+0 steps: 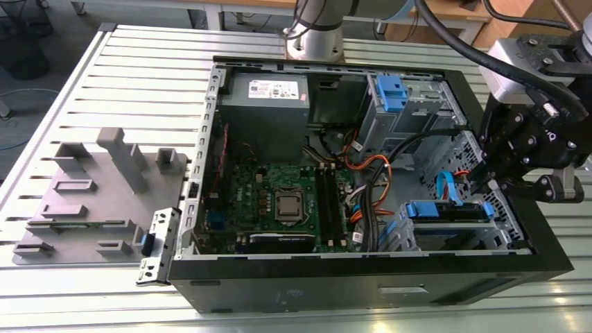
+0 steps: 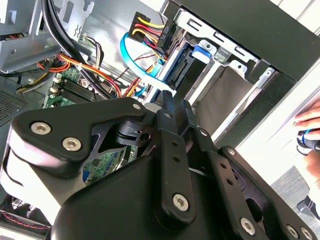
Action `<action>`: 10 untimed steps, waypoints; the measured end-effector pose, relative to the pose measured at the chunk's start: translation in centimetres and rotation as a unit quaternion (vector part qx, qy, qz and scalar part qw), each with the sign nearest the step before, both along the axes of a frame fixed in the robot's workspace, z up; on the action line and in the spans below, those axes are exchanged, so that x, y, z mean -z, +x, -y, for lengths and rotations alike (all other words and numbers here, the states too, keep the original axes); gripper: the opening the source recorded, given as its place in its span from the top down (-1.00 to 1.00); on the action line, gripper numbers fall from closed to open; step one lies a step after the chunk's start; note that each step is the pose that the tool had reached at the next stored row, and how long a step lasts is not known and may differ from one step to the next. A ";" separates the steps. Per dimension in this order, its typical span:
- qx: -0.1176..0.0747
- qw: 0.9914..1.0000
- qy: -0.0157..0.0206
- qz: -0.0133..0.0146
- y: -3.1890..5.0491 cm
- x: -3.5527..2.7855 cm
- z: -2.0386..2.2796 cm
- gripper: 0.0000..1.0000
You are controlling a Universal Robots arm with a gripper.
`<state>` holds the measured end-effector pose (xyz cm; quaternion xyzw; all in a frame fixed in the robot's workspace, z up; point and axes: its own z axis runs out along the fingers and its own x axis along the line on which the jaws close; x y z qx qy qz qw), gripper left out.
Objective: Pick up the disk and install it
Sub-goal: 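Insert the first disk wire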
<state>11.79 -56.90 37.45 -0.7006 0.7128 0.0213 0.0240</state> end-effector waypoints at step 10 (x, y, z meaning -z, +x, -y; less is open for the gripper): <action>0.000 1.000 0.000 0.000 0.17 0.67 -0.39 0.53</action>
